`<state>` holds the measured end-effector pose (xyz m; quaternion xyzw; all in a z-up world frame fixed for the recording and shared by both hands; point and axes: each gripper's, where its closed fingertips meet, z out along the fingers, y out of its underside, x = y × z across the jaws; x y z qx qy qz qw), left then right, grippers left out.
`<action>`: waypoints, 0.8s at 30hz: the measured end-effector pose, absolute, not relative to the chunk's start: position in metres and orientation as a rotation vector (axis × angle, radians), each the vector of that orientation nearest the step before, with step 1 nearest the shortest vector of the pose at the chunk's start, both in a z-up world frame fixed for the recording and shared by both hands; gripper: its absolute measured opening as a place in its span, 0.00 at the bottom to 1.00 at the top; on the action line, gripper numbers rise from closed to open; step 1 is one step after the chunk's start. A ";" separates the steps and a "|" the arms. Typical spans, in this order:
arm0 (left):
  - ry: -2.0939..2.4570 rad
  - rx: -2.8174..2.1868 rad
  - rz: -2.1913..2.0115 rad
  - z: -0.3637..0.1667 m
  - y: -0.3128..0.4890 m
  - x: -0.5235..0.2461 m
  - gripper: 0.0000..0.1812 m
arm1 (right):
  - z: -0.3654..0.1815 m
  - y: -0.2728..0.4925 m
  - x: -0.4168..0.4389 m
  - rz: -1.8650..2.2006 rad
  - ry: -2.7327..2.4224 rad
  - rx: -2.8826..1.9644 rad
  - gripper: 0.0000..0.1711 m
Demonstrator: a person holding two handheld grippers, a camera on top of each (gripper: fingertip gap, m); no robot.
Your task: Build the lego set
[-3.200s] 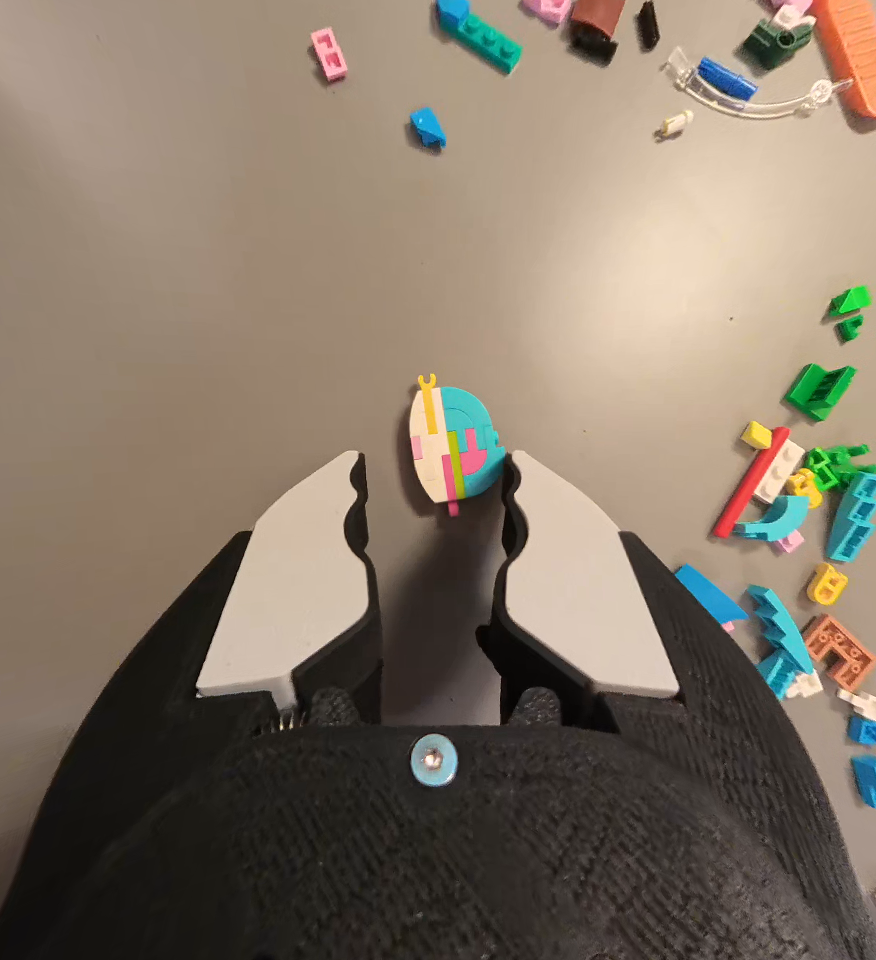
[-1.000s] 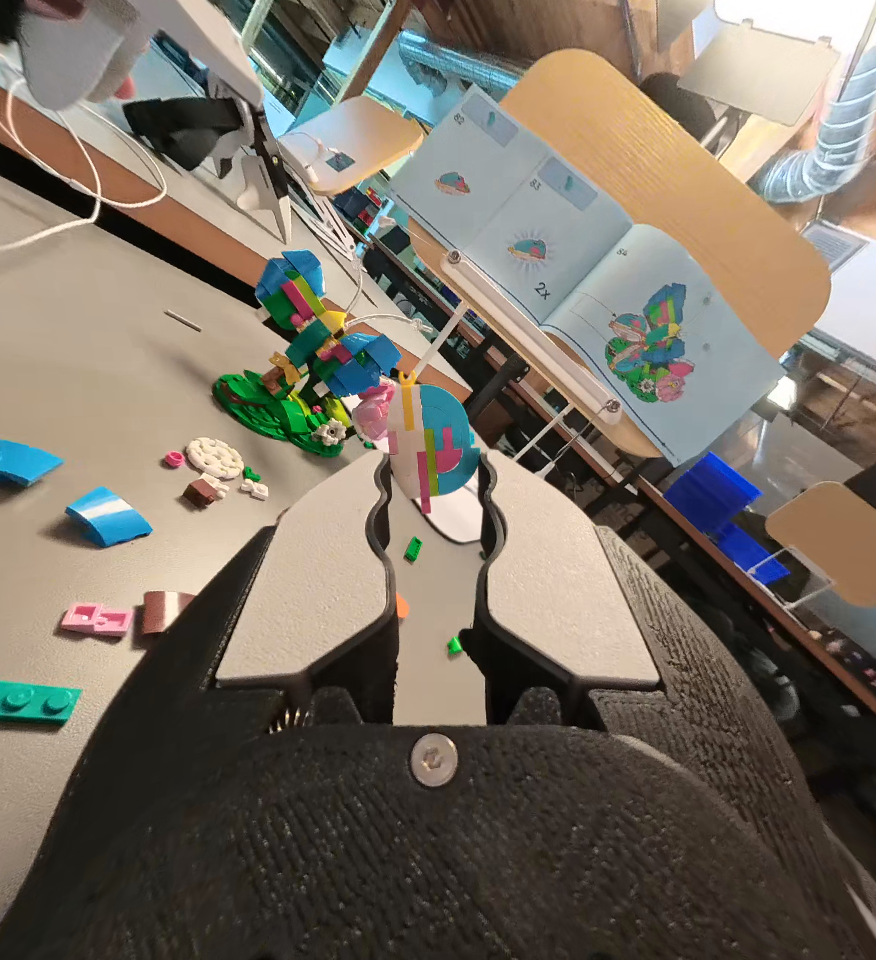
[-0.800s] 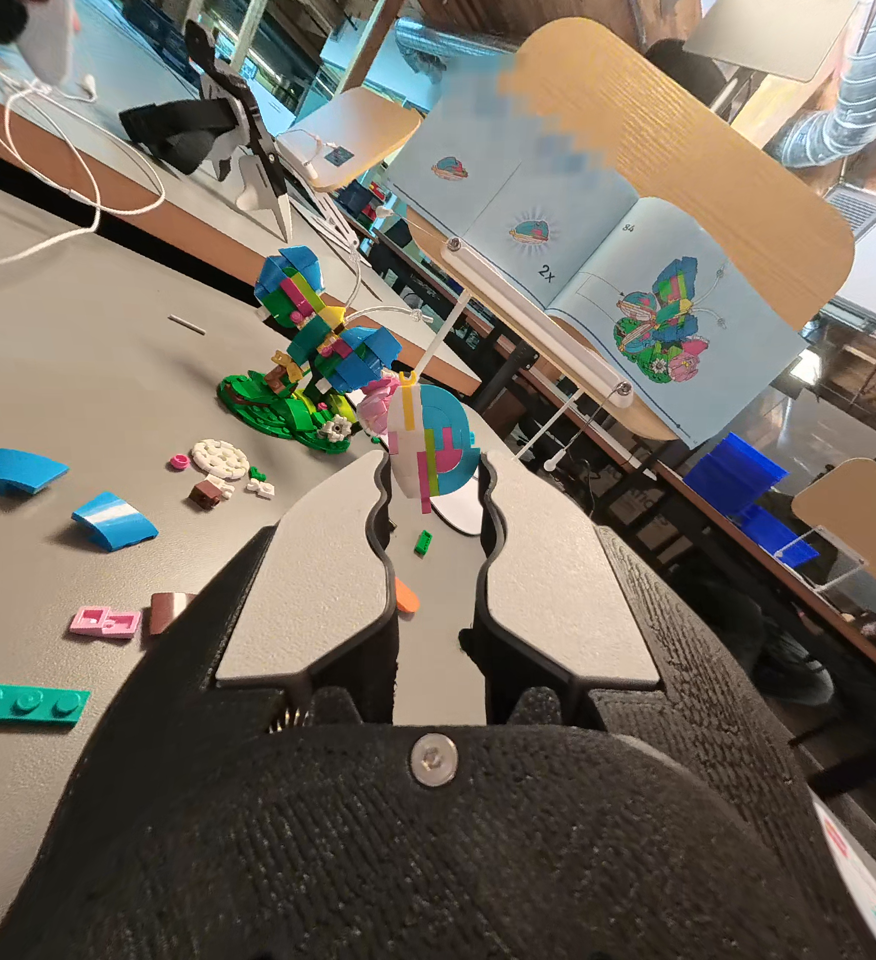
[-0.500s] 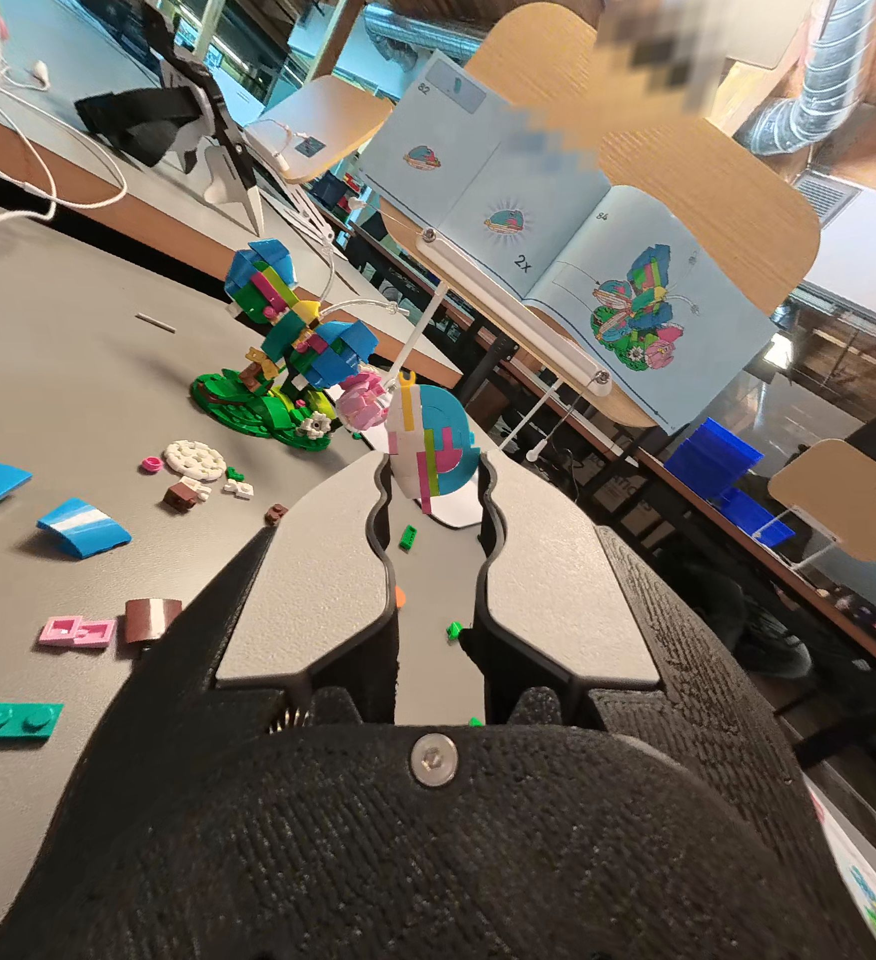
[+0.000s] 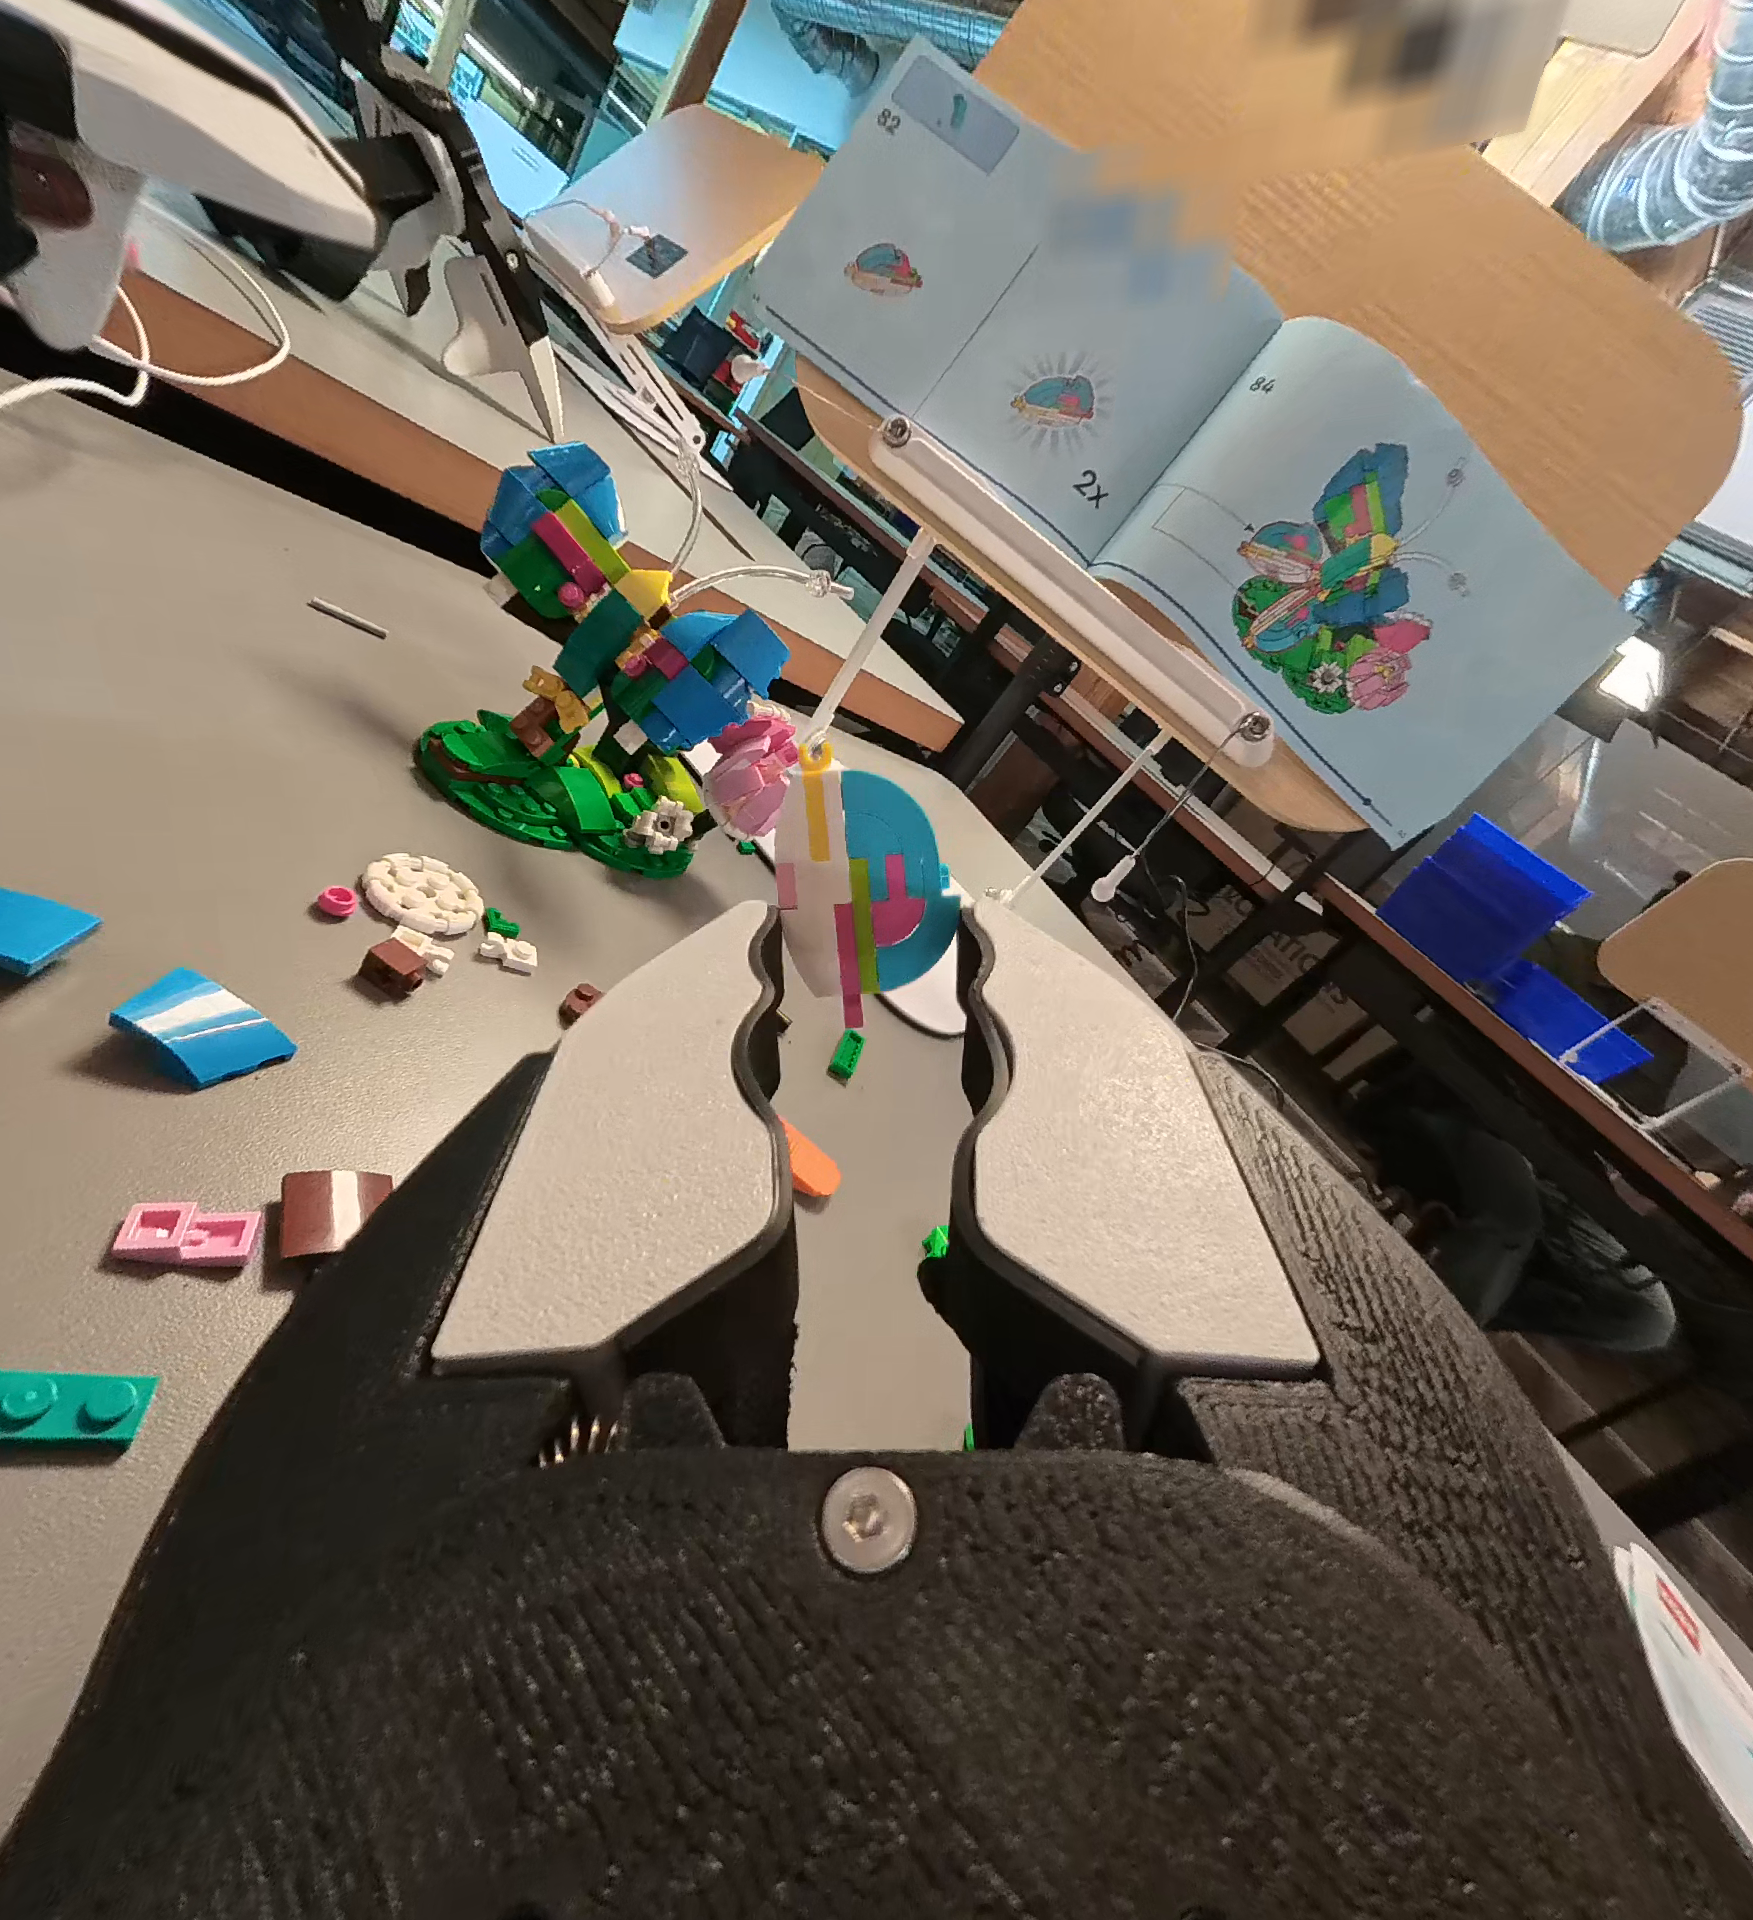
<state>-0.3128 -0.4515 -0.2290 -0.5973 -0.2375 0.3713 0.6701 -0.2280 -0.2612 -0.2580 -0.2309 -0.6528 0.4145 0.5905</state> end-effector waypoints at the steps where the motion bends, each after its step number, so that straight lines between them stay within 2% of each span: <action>1: -0.539 -1.368 0.818 -0.232 -0.449 -0.313 0.09 | -0.259 -0.262 -0.229 0.963 -1.528 -0.540 0.18; 17: -0.445 -1.627 0.812 -0.262 -0.421 -0.309 0.04 | -0.290 -0.304 -0.238 0.782 -1.785 -0.367 0.18; 20: -0.405 -1.689 0.780 -0.270 -0.413 -0.305 0.00 | -0.299 -0.319 -0.239 0.840 -1.931 -0.434 0.18; 24: -0.371 -1.756 0.789 -0.278 -0.407 -0.304 0.00 | -0.304 -0.335 -0.244 0.995 -2.115 -0.637 0.18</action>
